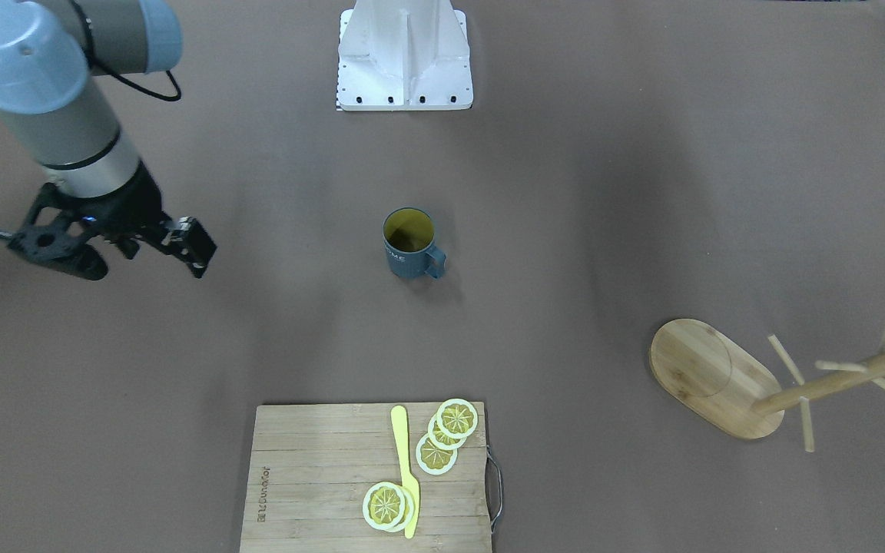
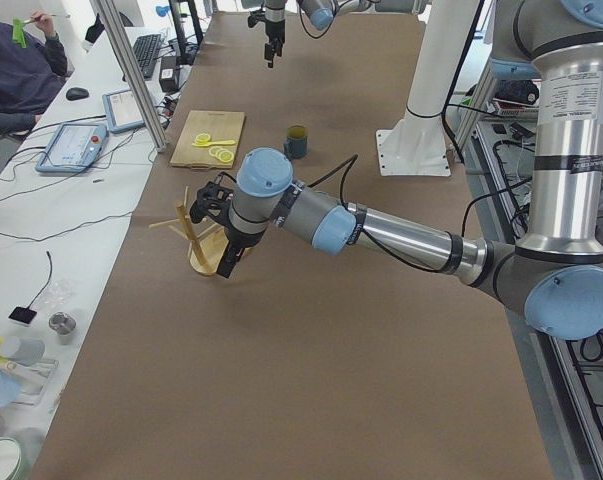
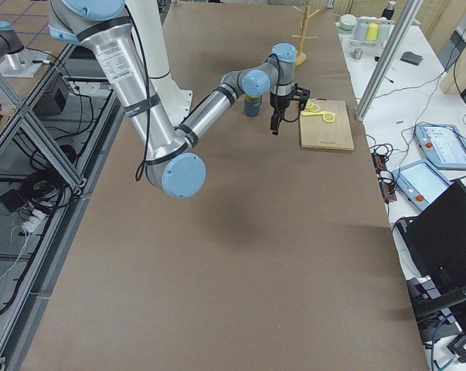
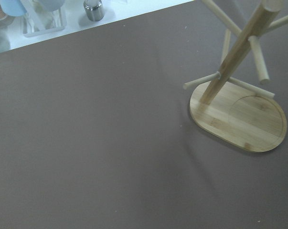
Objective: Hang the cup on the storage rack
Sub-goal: 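Release the mug upright and withdraw the right gripper, then move the left gripper from the rack toward the mug handle, then close the left gripper on the teal mug's handle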
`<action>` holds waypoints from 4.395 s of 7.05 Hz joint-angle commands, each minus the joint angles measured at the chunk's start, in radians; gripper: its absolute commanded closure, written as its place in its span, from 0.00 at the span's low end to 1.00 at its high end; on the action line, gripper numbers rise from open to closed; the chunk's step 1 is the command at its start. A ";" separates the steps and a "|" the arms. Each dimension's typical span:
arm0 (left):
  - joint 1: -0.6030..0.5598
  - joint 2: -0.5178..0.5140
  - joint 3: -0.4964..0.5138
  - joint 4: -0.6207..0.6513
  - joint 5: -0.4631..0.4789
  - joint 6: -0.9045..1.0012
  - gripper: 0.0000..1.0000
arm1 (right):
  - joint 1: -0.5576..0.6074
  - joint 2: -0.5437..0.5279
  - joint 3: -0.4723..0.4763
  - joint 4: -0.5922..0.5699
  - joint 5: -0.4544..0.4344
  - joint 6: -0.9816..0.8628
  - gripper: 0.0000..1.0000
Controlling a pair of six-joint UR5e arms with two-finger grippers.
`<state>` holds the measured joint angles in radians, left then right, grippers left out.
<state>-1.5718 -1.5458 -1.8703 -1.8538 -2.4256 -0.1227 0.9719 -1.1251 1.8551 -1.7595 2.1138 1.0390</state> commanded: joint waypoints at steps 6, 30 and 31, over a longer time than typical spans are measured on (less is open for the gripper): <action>0.344 0.007 0.038 -0.600 0.011 -0.417 0.02 | 0.529 -0.470 -0.017 0.000 0.129 -1.072 0.00; 1.087 -0.583 0.522 -0.805 0.720 -0.555 0.39 | 0.657 -0.595 -0.240 0.345 0.144 -1.027 0.00; 1.087 -0.583 0.522 -0.832 0.720 -0.557 0.47 | 0.657 -0.595 -0.240 0.345 0.144 -1.027 0.00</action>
<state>-0.4849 -2.1273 -1.3495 -2.6631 -1.7058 -0.6783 1.6291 -1.7196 1.6155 -1.4145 2.2581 0.0123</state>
